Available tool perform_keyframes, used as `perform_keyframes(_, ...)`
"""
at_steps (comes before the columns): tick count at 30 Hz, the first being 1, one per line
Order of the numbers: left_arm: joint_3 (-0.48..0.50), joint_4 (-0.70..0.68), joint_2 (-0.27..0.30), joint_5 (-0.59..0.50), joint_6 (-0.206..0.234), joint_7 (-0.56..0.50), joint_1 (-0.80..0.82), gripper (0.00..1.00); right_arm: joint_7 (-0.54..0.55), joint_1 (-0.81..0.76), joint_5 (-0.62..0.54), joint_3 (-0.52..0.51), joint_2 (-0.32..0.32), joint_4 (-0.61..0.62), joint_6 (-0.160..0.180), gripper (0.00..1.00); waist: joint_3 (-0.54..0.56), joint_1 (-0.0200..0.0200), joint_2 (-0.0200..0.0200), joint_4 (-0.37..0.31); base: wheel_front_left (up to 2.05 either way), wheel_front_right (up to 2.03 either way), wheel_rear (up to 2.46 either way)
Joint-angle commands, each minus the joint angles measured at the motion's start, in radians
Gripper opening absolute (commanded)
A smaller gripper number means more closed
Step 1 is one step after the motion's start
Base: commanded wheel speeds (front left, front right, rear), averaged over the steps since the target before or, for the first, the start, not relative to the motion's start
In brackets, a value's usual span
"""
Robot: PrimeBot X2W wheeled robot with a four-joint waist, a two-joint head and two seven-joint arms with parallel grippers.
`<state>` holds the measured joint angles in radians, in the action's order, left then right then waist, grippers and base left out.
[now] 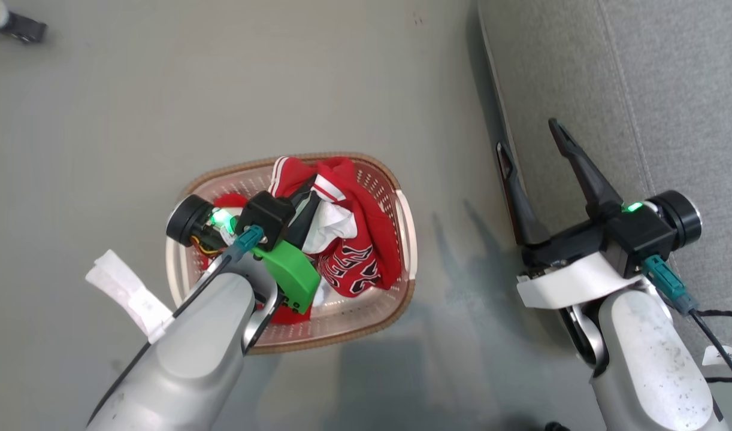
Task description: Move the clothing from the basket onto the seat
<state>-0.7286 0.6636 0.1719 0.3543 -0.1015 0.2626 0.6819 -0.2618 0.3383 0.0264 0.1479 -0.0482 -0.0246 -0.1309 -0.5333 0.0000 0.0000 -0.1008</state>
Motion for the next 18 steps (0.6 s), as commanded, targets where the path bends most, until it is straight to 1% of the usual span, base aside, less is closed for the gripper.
perform_keyframes(1, 0.018, -0.018, -0.004, -0.021, -0.003, 0.003, -0.027, 0.0, -0.005, -0.022, -0.001, -0.004, -0.004, -0.007, 0.0, 1.0, 0.087, 0.0, 0.0, 0.047, 0.0, 0.0, 0.0)
perform_keyframes(11, 0.199, -0.184, -0.038, -0.099, -0.013, 0.003, -0.141, 0.0, -0.005, -0.086, 0.012, -0.01, -0.004, -0.029, 0.0, 1.0, 0.216, 0.0, 0.0, 0.064, 0.0, 0.0, 0.0)
perform_keyframes(15, 0.251, -0.244, -0.053, -0.124, -0.02, 0.003, -0.16, 0.0, -0.005, -0.111, 0.019, -0.015, -0.004, -0.036, 0.0, 1.0, 0.253, 0.0, 0.0, 0.07, 0.0, 0.0, 0.0)
perform_keyframes(18, 0.274, -0.281, -0.062, -0.141, -0.022, 0.003, -0.164, 0.0, -0.005, -0.123, 0.024, -0.015, -0.004, -0.038, 0.0, 1.0, 0.274, 0.0, 0.0, 0.072, 0.0, 0.0, 0.0)
